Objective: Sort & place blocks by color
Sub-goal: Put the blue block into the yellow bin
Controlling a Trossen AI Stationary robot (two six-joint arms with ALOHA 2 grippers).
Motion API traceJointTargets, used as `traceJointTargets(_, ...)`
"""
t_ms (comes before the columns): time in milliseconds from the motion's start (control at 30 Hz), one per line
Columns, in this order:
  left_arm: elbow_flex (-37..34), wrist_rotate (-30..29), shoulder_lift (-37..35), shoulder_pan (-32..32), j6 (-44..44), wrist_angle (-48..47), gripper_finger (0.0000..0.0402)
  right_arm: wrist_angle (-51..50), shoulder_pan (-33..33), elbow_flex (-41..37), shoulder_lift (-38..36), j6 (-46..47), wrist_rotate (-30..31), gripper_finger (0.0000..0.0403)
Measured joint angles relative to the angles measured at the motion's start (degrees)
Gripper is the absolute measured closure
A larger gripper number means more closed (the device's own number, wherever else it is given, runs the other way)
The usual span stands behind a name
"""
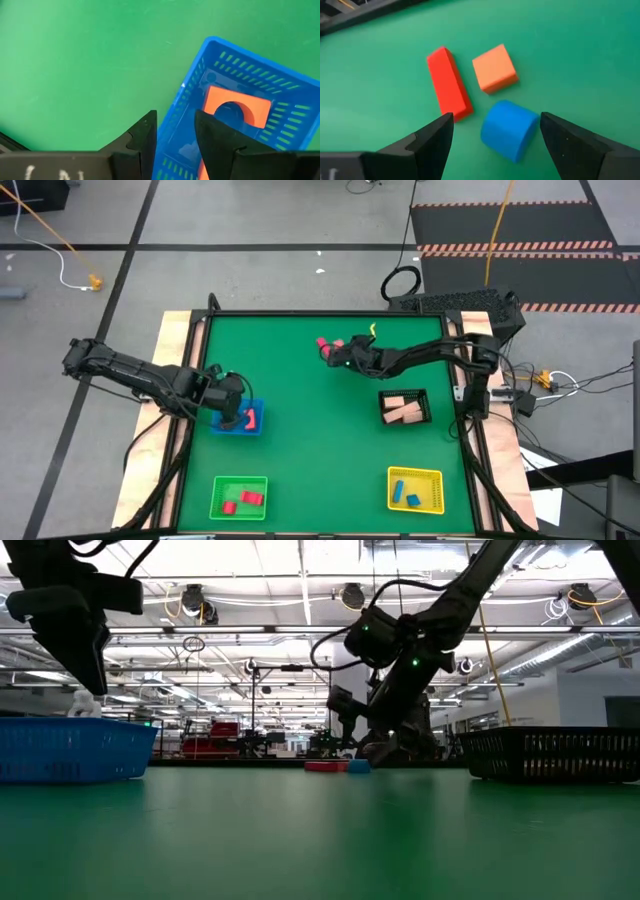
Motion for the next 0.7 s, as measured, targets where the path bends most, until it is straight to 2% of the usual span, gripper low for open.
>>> traceJointTargets(233, 0.0, -0.9, 0.0, 0.0, 1.2, 0.0, 0.0270, 0.4, 1.4, 0.1, 2.8, -0.8, 4.1, 0.0117)
traceJointTargets(367, 0.0, -0.9, 0.0, 0.0, 1.1, 0.0, 0.0270, 0.1, 2.0, 0.1, 3.0, -6.7, 7.1, 0.0126)
traceJointTargets(567, 0.0, -1.2, 0.0, 0.0, 1.1, 0.0, 0.0270, 0.0, 2.0, 0.0, 3.1, -17.0, 8.9, 0.0177)
traceJointTargets(700, 0.0, -1.4, 0.0, 0.0, 0.8, 0.0, 0.0270, 0.2, 1.8, 0.0, 3.1, -19.9, 9.0, 0.0214)
